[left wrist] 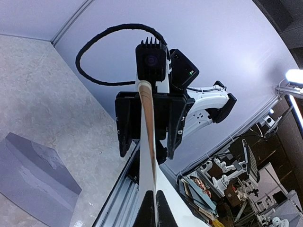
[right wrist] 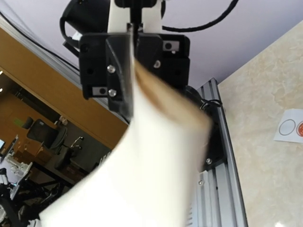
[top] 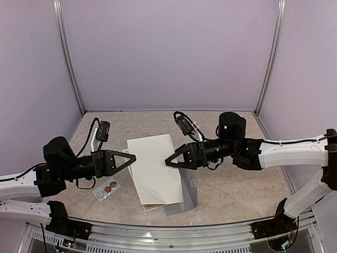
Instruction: Place the letter into the envelope and seal it
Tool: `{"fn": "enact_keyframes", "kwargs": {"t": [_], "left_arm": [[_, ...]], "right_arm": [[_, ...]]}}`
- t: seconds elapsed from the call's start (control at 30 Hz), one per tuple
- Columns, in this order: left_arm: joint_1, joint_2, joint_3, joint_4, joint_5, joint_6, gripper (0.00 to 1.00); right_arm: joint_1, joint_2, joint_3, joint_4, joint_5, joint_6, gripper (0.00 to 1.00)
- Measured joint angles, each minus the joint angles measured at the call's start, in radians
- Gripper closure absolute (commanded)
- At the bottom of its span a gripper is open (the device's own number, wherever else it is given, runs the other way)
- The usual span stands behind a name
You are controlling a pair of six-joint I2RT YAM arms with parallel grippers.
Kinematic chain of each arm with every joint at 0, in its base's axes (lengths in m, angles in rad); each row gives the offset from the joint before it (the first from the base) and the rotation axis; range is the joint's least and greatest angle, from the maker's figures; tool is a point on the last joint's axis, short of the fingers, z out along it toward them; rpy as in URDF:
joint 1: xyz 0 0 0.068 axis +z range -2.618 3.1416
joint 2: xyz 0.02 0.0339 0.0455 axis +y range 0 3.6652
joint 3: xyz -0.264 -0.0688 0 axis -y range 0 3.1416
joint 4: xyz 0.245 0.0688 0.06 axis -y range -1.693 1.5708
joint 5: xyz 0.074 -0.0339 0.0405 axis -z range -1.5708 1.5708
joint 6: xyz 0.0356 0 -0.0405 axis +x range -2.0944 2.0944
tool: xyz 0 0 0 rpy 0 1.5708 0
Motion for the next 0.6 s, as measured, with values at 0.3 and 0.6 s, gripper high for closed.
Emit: {"fn": "enact_keyframes", "kwargs": {"t": [0.3, 0.6], "left_arm": [[0.001, -0.008, 0.000, 0.006, -0.044, 0.001, 1.00], [0.031, -0.027, -0.002, 0.015, -0.076, 0.001, 1.00]], "right_arm": [[0.029, -0.006, -0.027, 0.021, 0.003, 0.003, 0.50], [0.057, -0.026, -0.098, 0.036, 0.013, 0.019, 1.00]]}}
